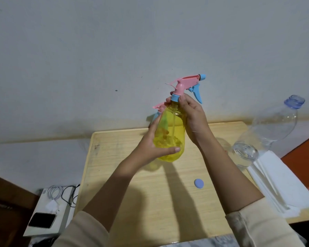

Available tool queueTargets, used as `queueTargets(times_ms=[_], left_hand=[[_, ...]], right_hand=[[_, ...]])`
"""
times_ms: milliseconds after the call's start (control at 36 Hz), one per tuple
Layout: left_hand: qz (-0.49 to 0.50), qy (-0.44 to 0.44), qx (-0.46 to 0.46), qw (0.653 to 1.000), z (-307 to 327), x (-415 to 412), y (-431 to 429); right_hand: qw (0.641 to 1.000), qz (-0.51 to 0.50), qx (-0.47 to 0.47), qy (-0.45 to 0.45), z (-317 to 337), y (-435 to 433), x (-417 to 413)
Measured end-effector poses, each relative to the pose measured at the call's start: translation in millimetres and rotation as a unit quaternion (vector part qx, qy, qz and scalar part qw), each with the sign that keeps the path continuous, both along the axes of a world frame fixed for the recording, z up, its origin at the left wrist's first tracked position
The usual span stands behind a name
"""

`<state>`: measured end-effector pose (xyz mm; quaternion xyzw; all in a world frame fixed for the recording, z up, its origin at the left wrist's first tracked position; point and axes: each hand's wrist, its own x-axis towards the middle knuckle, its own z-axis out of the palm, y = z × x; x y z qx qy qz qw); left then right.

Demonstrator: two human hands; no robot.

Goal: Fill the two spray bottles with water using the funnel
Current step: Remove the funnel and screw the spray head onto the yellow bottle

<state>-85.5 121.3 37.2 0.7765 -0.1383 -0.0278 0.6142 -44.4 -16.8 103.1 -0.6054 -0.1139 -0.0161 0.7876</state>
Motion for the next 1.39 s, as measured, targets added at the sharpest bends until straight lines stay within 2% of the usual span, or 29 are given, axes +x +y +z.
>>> queueTargets(times_ms=[111, 250, 389, 500, 611, 750, 806, 917, 1111, 1167, 1278, 1389], left_hand=[[0.052, -0.017, 0.038, 0.998, -9, -4, -9], [0.118, -0.039, 0.060, 0.990, -19, -17, -23], [0.154, -0.035, 0.072, 0.985, -27, -27, -32], [0.194, -0.012, 0.056, 0.979, -34, -39, -42], [0.247, 0.010, 0.041, 0.968, -43, -53, -48], [0.326, 0.010, 0.060, 0.943, -49, -78, -53], [0.348, 0.003, 0.087, 0.933, -54, -87, -58], [0.396, -0.055, 0.145, 0.905, -61, -102, -69], [0.442, -0.051, 0.221, 0.868, -64, -126, -76], [0.428, -0.046, 0.216, 0.877, -67, -133, -69], [0.335, -0.029, 0.147, 0.930, -71, -148, -40], [0.285, -0.013, 0.119, 0.951, -65, -157, -3]], right_hand=[[0.994, -0.072, -0.080, -0.006, -9, 9, 0], [0.985, -0.113, -0.129, -0.018, -22, 15, 0], [0.980, -0.111, -0.163, -0.012, -34, 15, -2], [0.976, -0.068, -0.207, -0.006, -37, 14, -6], [0.953, -0.084, -0.290, -0.010, -36, 12, -23], [0.918, -0.180, -0.339, -0.097, -48, 6, -49], [0.921, -0.175, -0.337, -0.081, -49, 6, -51], [0.953, -0.085, -0.288, -0.029, -52, 13, -47], [0.961, -0.119, -0.250, 0.005, -57, 28, -54], [0.966, -0.113, -0.231, 0.016, -55, 31, -57], [0.972, -0.109, -0.208, 0.008, -54, 40, -63], [0.970, -0.105, -0.218, -0.002, -60, 51, -71]])
